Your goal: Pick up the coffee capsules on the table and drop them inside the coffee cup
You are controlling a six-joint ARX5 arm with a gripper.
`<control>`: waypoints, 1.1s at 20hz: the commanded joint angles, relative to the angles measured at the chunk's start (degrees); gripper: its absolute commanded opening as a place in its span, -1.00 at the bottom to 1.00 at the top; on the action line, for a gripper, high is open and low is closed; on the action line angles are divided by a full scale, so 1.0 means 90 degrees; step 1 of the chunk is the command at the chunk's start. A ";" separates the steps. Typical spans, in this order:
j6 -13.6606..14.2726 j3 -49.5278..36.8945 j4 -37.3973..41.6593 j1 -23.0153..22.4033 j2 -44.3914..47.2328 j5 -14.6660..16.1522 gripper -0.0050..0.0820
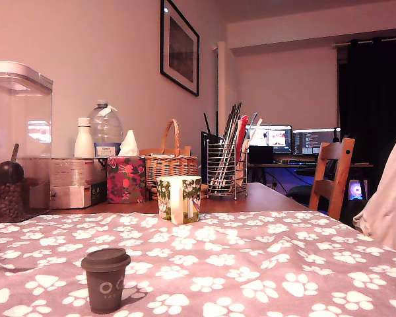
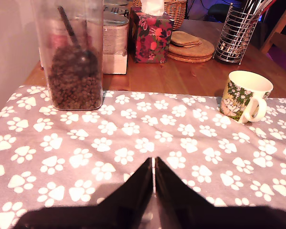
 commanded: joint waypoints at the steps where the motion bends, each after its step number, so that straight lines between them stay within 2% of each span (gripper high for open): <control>1: -0.0143 -0.0141 -0.0520 0.0017 -0.0316 0.0129 -0.93; 6: -0.0143 -0.0141 -0.0520 0.0017 -0.0316 0.0138 -0.93; 13: -0.0182 -0.0141 -0.0447 -0.0068 -0.0316 0.1265 -0.93; 17: -0.0022 -0.0143 -0.0384 -0.0488 -0.0316 0.1537 -0.93; 22: 0.0204 -0.0143 -0.0381 -0.1319 -0.0316 0.1583 -0.93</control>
